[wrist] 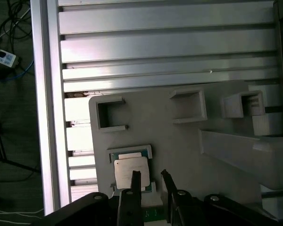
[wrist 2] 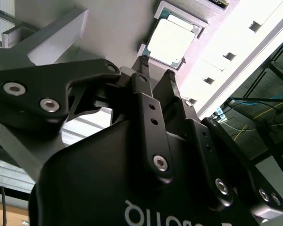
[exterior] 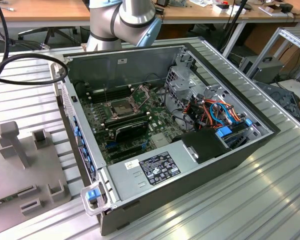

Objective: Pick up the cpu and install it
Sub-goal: 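Pick up the cpu and move it towards the insertion slot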

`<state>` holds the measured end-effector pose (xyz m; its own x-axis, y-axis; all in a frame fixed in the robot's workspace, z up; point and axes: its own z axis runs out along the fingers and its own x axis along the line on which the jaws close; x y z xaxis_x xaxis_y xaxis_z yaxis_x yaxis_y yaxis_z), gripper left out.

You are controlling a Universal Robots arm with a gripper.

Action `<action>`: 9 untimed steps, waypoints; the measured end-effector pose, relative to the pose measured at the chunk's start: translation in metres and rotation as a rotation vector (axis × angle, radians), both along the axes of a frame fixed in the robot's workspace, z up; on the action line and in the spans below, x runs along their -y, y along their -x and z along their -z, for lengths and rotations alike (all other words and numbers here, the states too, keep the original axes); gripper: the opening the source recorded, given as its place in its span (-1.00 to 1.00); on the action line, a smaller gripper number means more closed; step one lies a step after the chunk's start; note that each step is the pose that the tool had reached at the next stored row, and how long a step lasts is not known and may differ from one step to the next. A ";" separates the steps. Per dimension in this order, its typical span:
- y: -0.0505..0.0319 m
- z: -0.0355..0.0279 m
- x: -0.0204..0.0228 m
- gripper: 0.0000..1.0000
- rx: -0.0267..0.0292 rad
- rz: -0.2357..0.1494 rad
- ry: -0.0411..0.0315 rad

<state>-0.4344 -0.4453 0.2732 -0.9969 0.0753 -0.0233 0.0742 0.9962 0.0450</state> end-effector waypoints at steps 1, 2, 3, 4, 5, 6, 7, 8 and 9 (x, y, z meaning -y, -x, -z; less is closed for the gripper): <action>0.0000 0.0000 0.0000 -0.29 0.0001 0.000 0.0000; 0.0000 0.0000 0.0000 -0.17 0.0000 0.000 0.0000; 0.0000 0.0000 0.0000 -0.17 0.0000 0.000 0.0000; 0.0000 0.0001 0.0000 -0.04 0.0000 0.000 0.0000; 0.0000 0.0001 0.0000 -0.04 0.0000 0.000 0.0000; 0.0000 0.0001 0.0000 -0.04 0.0000 0.000 0.0000; 0.0000 0.0001 0.0000 -0.04 0.0000 0.000 0.0000; 0.0000 0.0001 0.0000 -0.04 0.0000 0.000 0.0000; 0.0000 0.0001 0.0000 -0.04 0.0000 0.000 0.0000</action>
